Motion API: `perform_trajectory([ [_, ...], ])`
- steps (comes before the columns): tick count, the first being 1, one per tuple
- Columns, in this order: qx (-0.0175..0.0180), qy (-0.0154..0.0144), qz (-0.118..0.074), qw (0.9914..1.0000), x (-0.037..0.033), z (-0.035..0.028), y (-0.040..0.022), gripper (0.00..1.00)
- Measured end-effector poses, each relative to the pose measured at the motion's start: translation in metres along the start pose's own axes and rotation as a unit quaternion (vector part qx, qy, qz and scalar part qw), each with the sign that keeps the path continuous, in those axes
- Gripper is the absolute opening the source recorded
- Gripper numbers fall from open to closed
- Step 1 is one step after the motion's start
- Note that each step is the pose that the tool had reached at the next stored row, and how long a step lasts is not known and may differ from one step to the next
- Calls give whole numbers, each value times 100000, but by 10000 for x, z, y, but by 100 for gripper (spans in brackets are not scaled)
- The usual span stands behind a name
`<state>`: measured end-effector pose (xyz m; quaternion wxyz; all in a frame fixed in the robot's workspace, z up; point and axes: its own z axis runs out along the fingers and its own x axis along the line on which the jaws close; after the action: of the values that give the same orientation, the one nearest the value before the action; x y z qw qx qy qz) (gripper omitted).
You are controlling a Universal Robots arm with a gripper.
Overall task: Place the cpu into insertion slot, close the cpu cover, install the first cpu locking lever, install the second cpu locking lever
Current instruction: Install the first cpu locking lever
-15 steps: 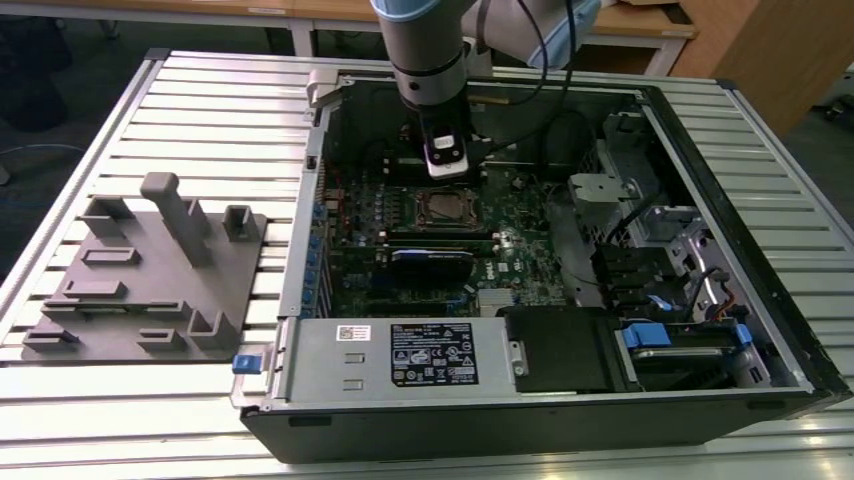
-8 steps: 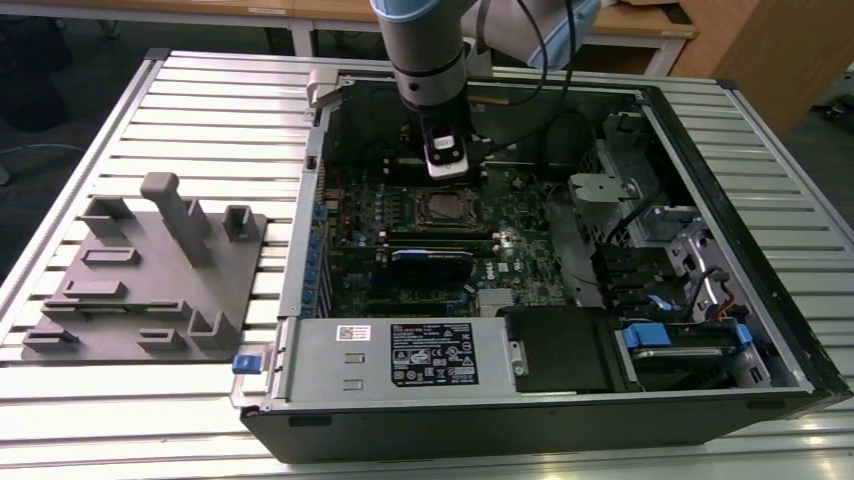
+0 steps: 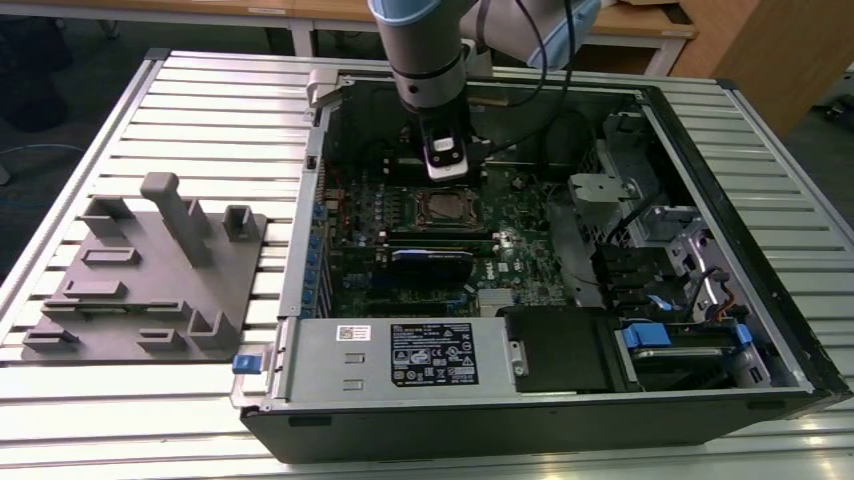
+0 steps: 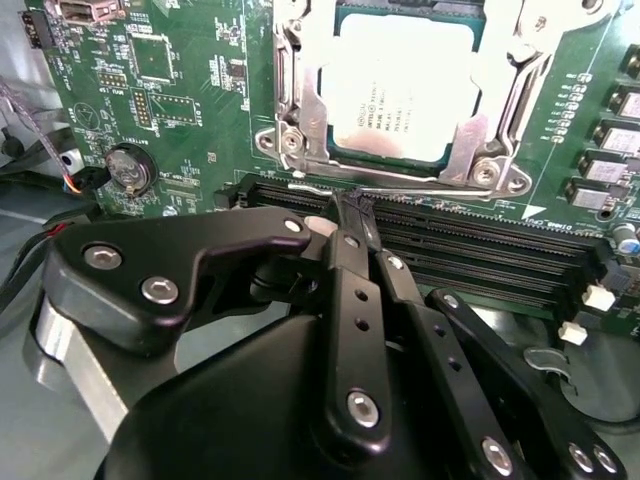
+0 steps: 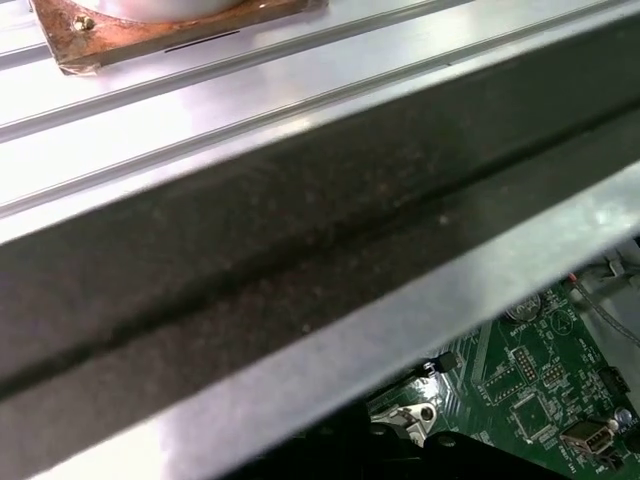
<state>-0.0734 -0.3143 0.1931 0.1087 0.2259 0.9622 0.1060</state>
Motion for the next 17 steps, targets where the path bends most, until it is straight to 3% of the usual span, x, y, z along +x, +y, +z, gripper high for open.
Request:
perform_trajectory([
  [10, 63, -99, -369, 99999, 8, 9, -6, 10],
  [17, 598, -322, -1090, 99992, 17, 20, -12, 10],
])
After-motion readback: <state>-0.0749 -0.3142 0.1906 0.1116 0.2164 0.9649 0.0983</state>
